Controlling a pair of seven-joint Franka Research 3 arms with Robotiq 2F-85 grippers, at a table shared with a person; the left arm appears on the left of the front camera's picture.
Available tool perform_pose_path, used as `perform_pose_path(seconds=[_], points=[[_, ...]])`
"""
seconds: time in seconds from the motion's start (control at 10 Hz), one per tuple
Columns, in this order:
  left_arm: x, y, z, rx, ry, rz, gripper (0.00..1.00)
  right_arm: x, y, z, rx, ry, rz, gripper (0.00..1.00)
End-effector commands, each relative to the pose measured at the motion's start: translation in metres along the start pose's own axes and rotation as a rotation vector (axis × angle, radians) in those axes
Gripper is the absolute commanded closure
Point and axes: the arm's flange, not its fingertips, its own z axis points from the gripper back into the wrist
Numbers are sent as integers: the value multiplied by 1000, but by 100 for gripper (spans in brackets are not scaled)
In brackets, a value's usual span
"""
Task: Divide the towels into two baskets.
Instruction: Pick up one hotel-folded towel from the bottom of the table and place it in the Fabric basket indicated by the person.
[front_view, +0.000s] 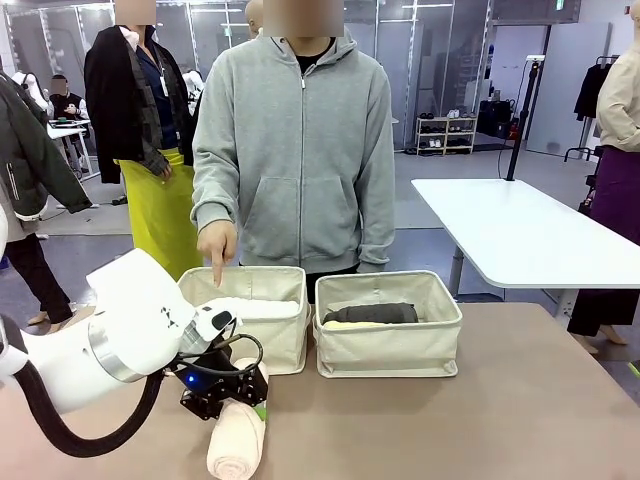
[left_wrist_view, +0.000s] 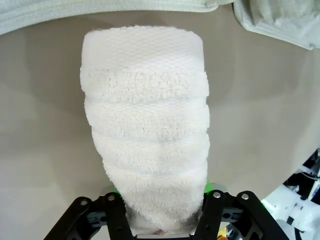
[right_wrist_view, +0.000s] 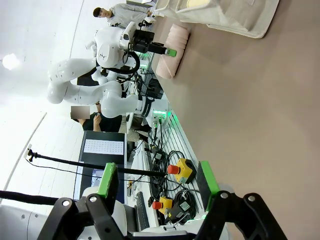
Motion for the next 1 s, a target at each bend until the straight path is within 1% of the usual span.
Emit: perform_pose_path(seconds=[0.0, 0.1, 0.3, 0.4, 0.5, 0.6, 0.7, 0.8, 0.9], points=[[-3, -8, 22, 49, -40, -12, 70, -1, 2, -3, -10, -1, 17, 20], [-2, -15, 41, 58, -40, -52, 70, -1, 2, -3, -10, -1, 17, 20], [4, -38, 87, 134, 1, -258, 70, -1, 2, -3, -10, -1, 17, 20], [9, -51, 103, 161, 35, -378, 70, -1, 2, -3, -10, -1, 17, 20], [14, -63, 116, 230, 67, -548, 70, -1, 2, -3, -10, -1, 17, 20], [16, -77, 126, 266, 102, -755, 70, -1, 2, -3, -10, -1, 17, 20], [16, -87, 134, 270, 118, -878, 70, -1, 2, -3, -10, -1, 17, 20], [16, -93, 137, 274, 81, -872, 70, -1, 2, -3, -10, -1, 17, 20], [10, -94, 137, 194, 11, -755, 70, -1, 2, -3, -10, -1, 17, 20]])
